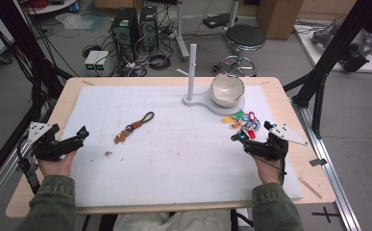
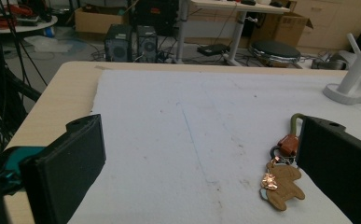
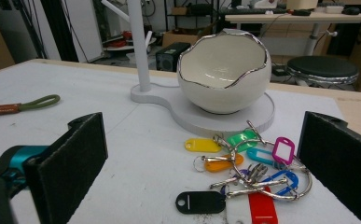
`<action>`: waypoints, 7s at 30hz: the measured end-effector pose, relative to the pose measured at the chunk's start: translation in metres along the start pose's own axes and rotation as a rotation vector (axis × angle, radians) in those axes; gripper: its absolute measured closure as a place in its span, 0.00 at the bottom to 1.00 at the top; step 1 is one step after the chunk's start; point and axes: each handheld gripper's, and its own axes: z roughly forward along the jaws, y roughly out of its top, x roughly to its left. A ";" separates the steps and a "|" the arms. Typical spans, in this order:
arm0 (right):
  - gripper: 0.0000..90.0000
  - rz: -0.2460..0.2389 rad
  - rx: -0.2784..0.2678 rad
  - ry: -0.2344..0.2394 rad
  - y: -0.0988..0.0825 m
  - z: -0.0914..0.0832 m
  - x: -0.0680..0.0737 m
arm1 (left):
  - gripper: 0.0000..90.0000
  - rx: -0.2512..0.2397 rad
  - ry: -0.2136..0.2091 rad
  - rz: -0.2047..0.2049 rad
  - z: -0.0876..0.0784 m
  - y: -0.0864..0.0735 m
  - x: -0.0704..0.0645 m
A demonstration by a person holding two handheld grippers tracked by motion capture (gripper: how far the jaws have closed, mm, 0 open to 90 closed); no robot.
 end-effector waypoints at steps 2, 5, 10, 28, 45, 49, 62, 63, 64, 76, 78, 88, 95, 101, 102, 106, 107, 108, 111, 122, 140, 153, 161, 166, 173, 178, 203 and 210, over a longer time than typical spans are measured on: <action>0.01 0.001 -0.002 0.004 0.000 0.000 0.000 | 0.02 0.008 -0.005 -0.007 0.001 0.000 0.001; 0.01 0.003 0.006 0.005 -0.001 0.000 0.000 | 0.02 0.009 -0.006 -0.009 0.001 0.000 0.000; 0.01 0.002 0.012 0.007 -0.001 0.000 0.001 | 0.02 0.012 -0.010 -0.007 0.001 -0.001 0.000; 0.01 0.002 0.025 0.012 -0.002 0.003 0.002 | 0.02 0.032 -0.031 -0.011 0.003 -0.001 -0.003; 0.01 0.006 0.030 0.018 -0.003 0.001 0.004 | 0.02 0.099 -0.143 -0.025 0.016 0.026 -0.017; 0.01 0.006 0.029 0.018 -0.003 0.001 0.004 | 0.02 0.114 -0.147 0.009 0.022 0.030 -0.022; 0.01 0.003 0.012 0.001 -0.003 -0.001 0.003 | 0.02 0.185 -0.175 0.055 0.047 0.039 -0.038; 0.01 0.001 0.010 -0.001 -0.003 -0.001 0.003 | 0.02 0.188 -0.180 0.060 0.049 0.039 -0.040; 0.01 0.004 0.011 -0.002 -0.003 -0.002 0.003 | 0.02 0.196 -0.188 0.067 0.051 0.040 -0.042; 0.01 0.003 0.014 0.004 -0.003 -0.001 0.003 | 0.02 0.209 -0.226 0.083 0.071 0.045 -0.060; 0.01 0.006 0.014 0.005 -0.003 -0.001 0.003 | 0.02 0.228 -0.230 0.088 0.075 0.045 -0.061; 0.01 0.004 0.020 0.009 -0.003 0.000 0.003 | 0.02 0.268 -0.254 0.103 0.090 0.049 -0.072; 0.01 0.004 0.023 0.002 -0.003 0.000 0.003 | 0.02 0.297 -0.250 0.116 0.100 0.047 -0.075; 0.01 0.006 0.035 -0.008 -0.004 0.000 0.002 | 0.02 0.344 -0.261 0.139 0.111 0.047 -0.079; 0.01 0.007 0.036 -0.007 -0.004 0.001 0.003 | 0.02 0.349 -0.263 0.146 0.113 0.047 -0.080; 0.01 0.002 0.040 -0.004 -0.004 0.001 0.004 | 0.02 0.379 -0.254 0.179 0.125 0.046 -0.085; 0.01 0.002 0.040 -0.004 -0.004 0.001 0.004 | 0.02 0.379 -0.254 0.179 0.125 0.046 -0.085; 0.01 0.000 0.039 -0.004 -0.004 0.001 0.004 | 0.02 0.382 -0.248 0.179 0.127 0.044 -0.086; 0.01 0.000 0.039 -0.002 -0.004 0.001 0.003 | 0.02 0.406 -0.245 0.168 0.135 0.039 -0.085; 0.01 -0.003 0.041 0.002 -0.004 0.001 0.004 | 0.02 0.509 -0.314 0.254 0.156 0.021 -0.097; 0.01 -0.009 0.038 0.009 -0.004 0.001 0.003 | 0.14 0.613 -0.336 0.386 0.170 0.016 -0.113; 0.01 -0.007 0.032 -0.001 -0.005 -0.002 0.002 | 0.27 0.645 -0.339 0.401 0.172 0.011 -0.111; 0.01 -0.011 0.035 -0.005 -0.005 -0.002 0.001 | 0.37 0.665 -0.347 0.401 0.174 0.009 -0.109; 0.01 -0.012 0.037 -0.008 -0.005 -0.002 0.002 | 0.44 0.672 -0.351 0.399 0.175 0.008 -0.109; 0.01 -0.012 0.038 -0.007 -0.005 -0.002 0.002 | 0.48 0.689 -0.332 0.392 0.177 0.007 -0.106; 0.01 -0.018 0.040 -0.009 -0.005 -0.002 0.002 | 0.61 0.711 -0.337 0.384 0.179 0.006 -0.105; 0.01 -0.007 0.038 -0.011 -0.005 -0.004 -0.001 | 0.80 0.711 -0.383 0.293 0.176 0.016 -0.089; 0.01 -0.005 0.038 -0.016 -0.005 -0.005 -0.001 | 0.80 0.689 -0.373 0.249 0.171 0.029 -0.085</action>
